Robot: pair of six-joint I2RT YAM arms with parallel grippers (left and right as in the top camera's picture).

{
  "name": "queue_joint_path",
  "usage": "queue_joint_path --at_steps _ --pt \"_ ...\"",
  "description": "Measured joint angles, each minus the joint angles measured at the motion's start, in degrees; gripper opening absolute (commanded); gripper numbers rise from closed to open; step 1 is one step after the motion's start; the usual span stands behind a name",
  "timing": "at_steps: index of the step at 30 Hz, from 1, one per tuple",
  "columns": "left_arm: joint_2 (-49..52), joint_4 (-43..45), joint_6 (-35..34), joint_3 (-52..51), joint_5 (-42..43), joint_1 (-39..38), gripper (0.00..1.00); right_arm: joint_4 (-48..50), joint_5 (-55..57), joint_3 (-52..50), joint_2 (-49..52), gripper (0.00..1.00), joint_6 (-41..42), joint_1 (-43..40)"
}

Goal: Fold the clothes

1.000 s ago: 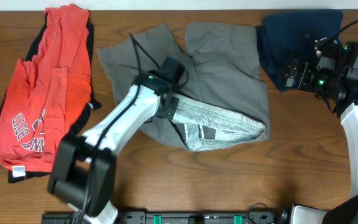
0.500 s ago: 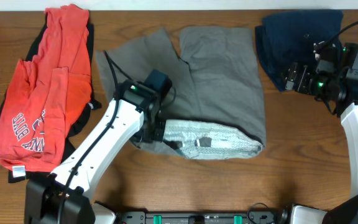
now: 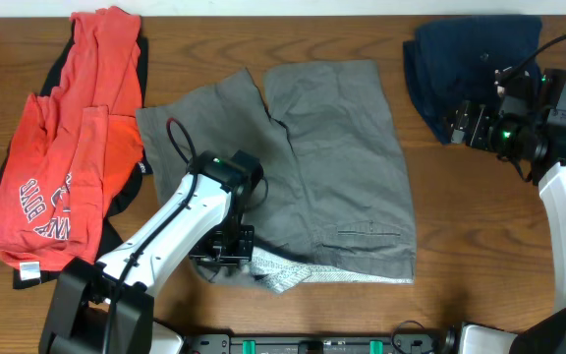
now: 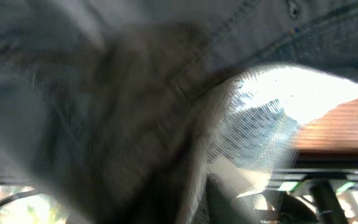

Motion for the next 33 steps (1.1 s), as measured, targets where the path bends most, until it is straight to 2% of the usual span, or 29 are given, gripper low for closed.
queue_joint_path --at_steps 1,2,8,12,14,17,27,33 --pt "0.0 0.0 -0.1 0.0 0.3 0.0 0.67 0.0 0.0 0.0 0.0 0.87 0.0 0.0" --pt "0.0 0.0 -0.1 0.0 0.4 0.0 0.69 0.0 0.0 0.0 0.0 0.87 0.0 0.0" --pt "0.0 -0.5 -0.6 0.9 0.2 0.0 0.70 0.0 -0.7 0.0 0.0 0.87 -0.4 0.0" --pt "-0.6 -0.7 -0.6 5.9 -1.7 0.0 0.73 -0.1 -1.6 0.0 0.0 0.87 -0.8 0.5" --pt "-2.4 1.0 -0.8 9.0 -4.1 0.0 0.88 -0.1 -2.6 0.0 0.0 0.86 -1.4 2.3" --pt "-5.1 5.5 -0.9 10.7 -6.8 0.1 0.99 0.0 -3.3 0.0 0.1 0.87 -2.0 5.0" --pt "-6.7 22.1 2.4 11.6 -14.5 7.0 0.98 2.1 0.3 0.1 7.2 0.83 -2.6 17.5" --pt "-6.6 26.2 5.6 11.6 -15.3 12.5 0.98 -3.3 7.3 0.1 13.6 0.84 1.7 20.1"
